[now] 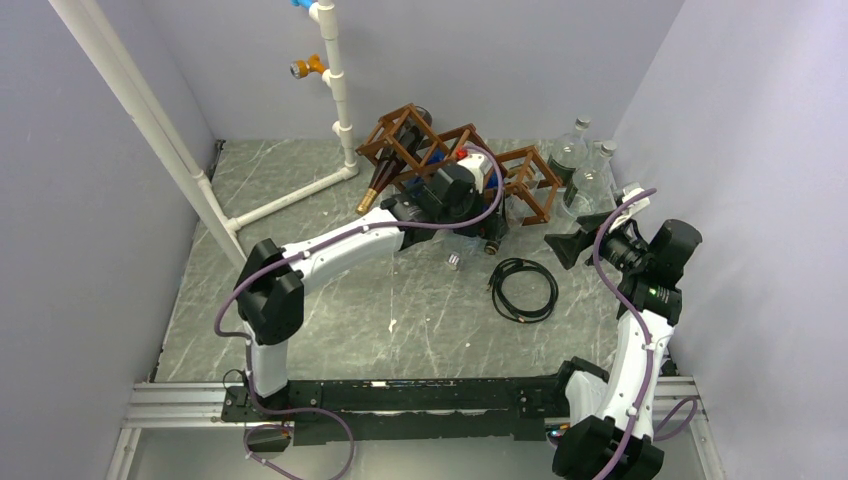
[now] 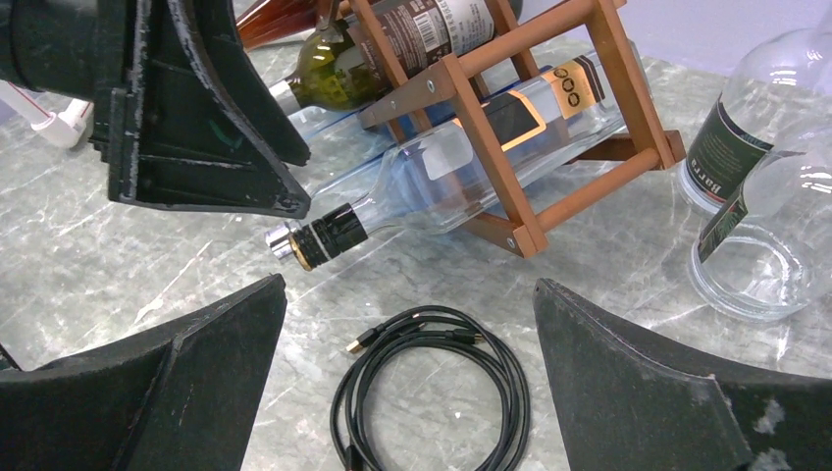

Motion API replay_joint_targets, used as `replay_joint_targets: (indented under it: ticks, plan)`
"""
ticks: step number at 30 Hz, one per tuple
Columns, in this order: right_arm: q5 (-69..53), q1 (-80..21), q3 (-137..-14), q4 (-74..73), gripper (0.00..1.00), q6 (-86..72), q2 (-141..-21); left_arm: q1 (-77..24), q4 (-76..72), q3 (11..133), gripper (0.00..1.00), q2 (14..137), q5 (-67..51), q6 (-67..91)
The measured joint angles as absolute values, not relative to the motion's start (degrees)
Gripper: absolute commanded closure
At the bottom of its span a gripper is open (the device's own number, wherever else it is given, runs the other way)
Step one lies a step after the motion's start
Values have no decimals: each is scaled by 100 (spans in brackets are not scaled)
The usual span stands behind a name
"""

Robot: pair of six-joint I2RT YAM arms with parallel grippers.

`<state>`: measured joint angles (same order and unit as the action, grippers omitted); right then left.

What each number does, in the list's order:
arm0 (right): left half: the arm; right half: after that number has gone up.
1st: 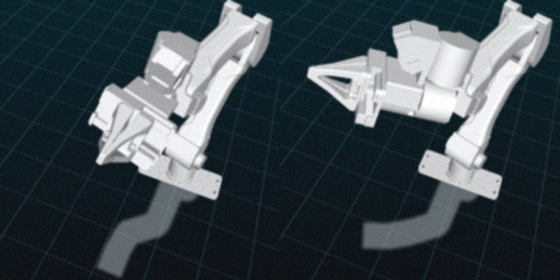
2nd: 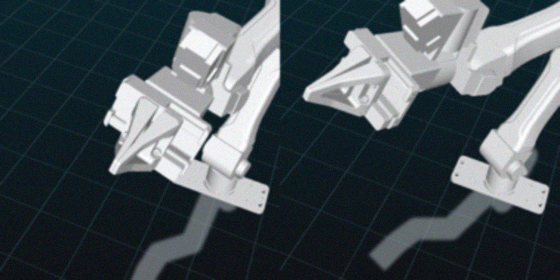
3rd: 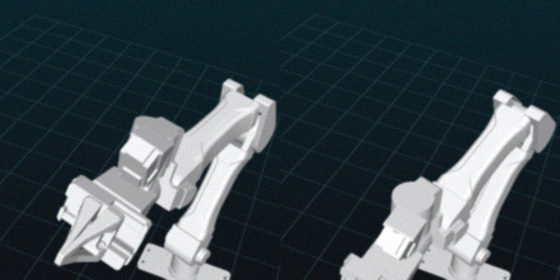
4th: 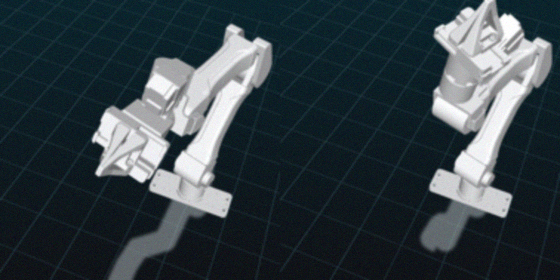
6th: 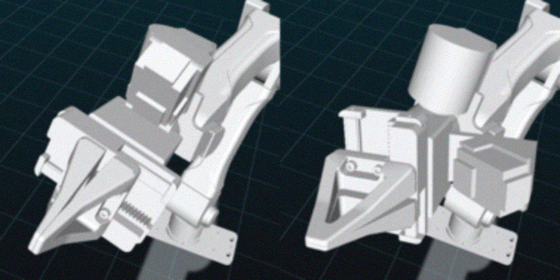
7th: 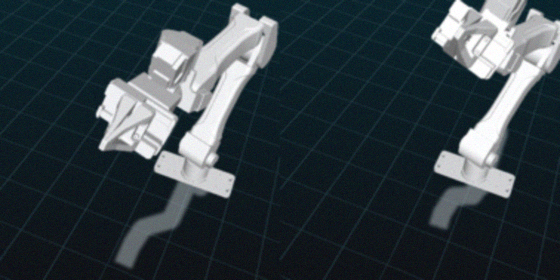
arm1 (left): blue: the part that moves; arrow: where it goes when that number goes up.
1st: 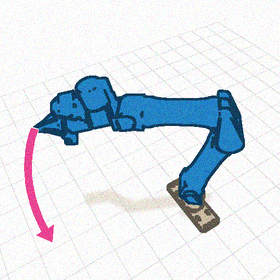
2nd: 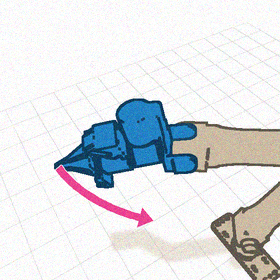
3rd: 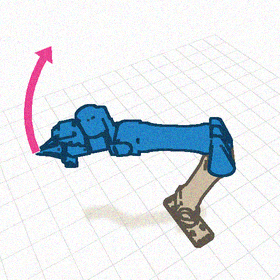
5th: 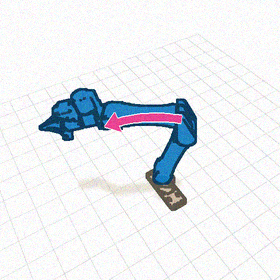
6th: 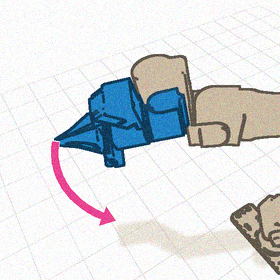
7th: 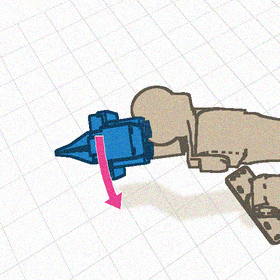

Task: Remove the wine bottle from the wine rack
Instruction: Pick up the wine bottle from the wine rack.

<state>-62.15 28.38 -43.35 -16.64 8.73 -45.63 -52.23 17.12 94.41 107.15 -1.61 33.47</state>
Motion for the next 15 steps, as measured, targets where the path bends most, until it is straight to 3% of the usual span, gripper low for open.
replay_joint_targets:
  ticks: [15]
  plan:
    - [-6204, 2836, -4333, -1662, 0, 873, -4534, -5223, 1721, 9808, 9, 11314, -189, 3286]
